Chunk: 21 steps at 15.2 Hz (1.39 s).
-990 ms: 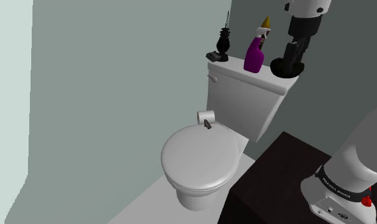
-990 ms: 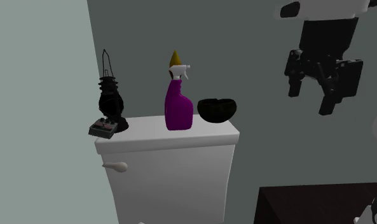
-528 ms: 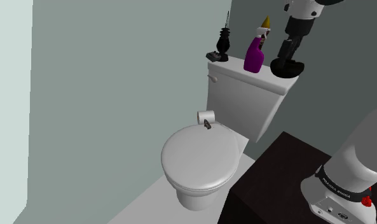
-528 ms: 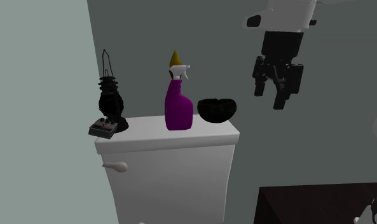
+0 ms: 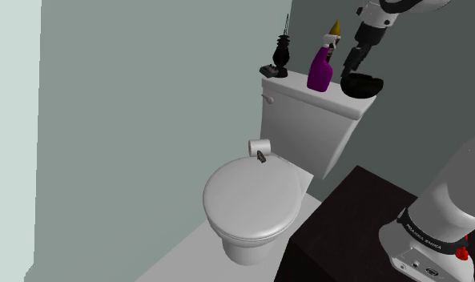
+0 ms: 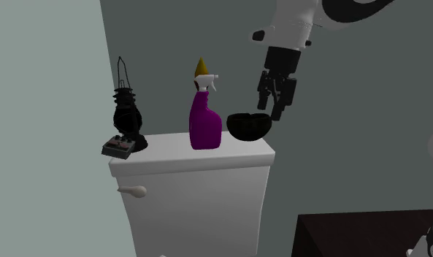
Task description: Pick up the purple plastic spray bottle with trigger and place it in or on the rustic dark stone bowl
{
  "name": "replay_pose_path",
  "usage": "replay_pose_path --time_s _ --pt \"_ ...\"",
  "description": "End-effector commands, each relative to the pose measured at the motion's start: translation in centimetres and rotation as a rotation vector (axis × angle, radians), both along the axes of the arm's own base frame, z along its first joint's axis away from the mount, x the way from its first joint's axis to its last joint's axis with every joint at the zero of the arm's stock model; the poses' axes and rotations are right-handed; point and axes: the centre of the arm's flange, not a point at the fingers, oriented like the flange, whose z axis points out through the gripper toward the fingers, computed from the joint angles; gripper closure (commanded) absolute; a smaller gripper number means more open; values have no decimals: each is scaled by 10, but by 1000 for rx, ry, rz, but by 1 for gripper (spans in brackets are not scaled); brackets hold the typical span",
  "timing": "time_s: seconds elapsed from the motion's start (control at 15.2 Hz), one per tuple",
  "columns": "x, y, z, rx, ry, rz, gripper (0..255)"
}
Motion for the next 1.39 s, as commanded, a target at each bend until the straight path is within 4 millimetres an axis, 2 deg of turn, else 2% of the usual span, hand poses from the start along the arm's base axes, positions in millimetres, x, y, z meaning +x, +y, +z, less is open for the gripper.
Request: replay_pose_path --time_s 0.0,0.73,1.19,1.32 --pt "11 -24 -3 11 -35 8 0" --pt "77 -143 -23 82 -209 46 0" --pt "91 -141 -57 82 -209 46 0" --pt "92 -141 -60 82 -209 46 0"
